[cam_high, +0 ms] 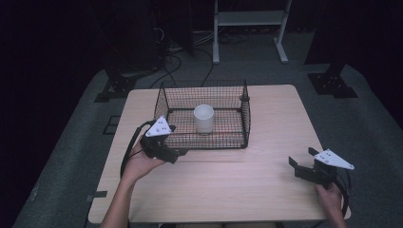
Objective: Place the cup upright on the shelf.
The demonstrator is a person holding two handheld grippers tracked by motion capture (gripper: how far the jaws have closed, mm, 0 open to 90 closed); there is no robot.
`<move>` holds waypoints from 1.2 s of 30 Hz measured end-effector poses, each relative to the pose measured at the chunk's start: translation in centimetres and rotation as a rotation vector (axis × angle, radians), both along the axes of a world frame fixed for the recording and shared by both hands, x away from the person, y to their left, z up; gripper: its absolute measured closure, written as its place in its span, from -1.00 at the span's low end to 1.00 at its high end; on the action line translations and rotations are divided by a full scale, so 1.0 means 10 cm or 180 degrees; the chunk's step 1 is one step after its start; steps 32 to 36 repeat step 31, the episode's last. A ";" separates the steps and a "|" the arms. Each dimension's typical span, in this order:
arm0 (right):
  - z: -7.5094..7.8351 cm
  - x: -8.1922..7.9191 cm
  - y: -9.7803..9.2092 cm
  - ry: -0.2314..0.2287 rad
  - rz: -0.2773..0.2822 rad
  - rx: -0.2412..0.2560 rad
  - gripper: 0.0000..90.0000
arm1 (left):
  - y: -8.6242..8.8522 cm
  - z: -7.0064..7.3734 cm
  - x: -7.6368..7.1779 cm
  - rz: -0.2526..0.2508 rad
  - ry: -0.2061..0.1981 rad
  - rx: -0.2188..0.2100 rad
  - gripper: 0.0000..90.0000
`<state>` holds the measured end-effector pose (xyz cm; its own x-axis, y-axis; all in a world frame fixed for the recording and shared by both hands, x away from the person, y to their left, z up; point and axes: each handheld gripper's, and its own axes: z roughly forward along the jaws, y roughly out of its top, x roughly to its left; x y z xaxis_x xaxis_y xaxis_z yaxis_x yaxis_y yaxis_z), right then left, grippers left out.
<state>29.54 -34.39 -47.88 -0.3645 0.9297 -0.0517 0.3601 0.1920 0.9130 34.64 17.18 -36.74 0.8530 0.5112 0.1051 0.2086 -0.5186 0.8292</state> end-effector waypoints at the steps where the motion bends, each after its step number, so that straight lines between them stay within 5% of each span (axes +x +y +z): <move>1: 0.00 0.00 0.00 0.0001 -0.0001 0.0009 -0.71 | 0.01 0.00 -0.01 -0.0004 -0.0007 0.0012 -0.83; 12: 0.00 0.00 -0.01 0.0004 -0.0005 0.0019 -0.71 | 0.07 -0.09 -0.10 0.0001 0.0004 0.0024 -0.83; 20: 0.00 0.00 -0.01 -0.0010 0.0001 0.0010 -0.71 | 0.10 -0.20 -0.30 0.0036 -0.0062 -0.0011 -0.83; 31: 0.00 0.00 -0.01 -0.0009 -0.0006 0.0013 -0.71 | 0.12 -0.36 -0.54 0.0066 -0.0111 -0.0261 -0.85; 36: 0.00 0.00 -0.01 -0.0009 -0.0006 0.0013 -0.71 | 0.12 -0.36 -0.54 0.0066 -0.0111 -0.0261 -0.85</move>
